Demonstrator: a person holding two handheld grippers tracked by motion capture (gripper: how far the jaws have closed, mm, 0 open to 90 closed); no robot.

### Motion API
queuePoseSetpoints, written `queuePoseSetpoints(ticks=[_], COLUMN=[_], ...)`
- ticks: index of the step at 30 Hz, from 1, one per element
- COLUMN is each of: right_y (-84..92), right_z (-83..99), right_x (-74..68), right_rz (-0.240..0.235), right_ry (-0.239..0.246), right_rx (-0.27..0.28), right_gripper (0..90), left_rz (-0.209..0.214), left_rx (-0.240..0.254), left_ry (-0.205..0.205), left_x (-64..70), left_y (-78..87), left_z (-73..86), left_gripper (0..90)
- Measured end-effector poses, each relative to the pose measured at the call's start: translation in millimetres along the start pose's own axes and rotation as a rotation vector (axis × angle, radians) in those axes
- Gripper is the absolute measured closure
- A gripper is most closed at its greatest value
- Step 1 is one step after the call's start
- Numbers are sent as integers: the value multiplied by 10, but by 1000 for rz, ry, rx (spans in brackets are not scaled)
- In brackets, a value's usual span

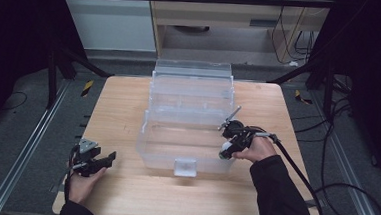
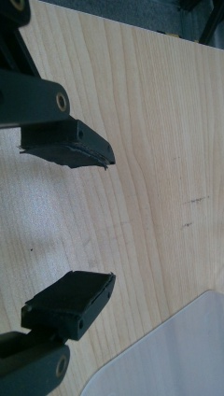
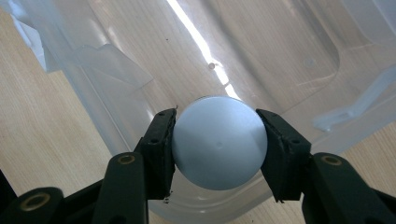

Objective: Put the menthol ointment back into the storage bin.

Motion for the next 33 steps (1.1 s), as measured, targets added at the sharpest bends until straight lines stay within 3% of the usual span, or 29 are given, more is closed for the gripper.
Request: queuePoseSetpoints(ticks=[19, 33], right_y=[-98, -66], right_z=[60, 52], right_x=[-34, -49], right_rz=[-16, -15], right_ry=[18, 1], right_rx=[-16, -4], right_gripper=[501, 487], left_rz=[0, 2], left_rx=[-1, -4], left_ry=[0, 0], left_x=[-1, 0], left_y=[-1, -5], left_z=[1, 3], left_gripper=[359, 359])
Point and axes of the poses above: each handheld gripper's, and its own axes: y roughly backward along the jaws, z roughly out of its underside, x roughly to its right, the point moved 4 cm from there along -y, roughly forward along the jaws, and after that the axes turned 14 degrees about x, right-handed, at the moved point
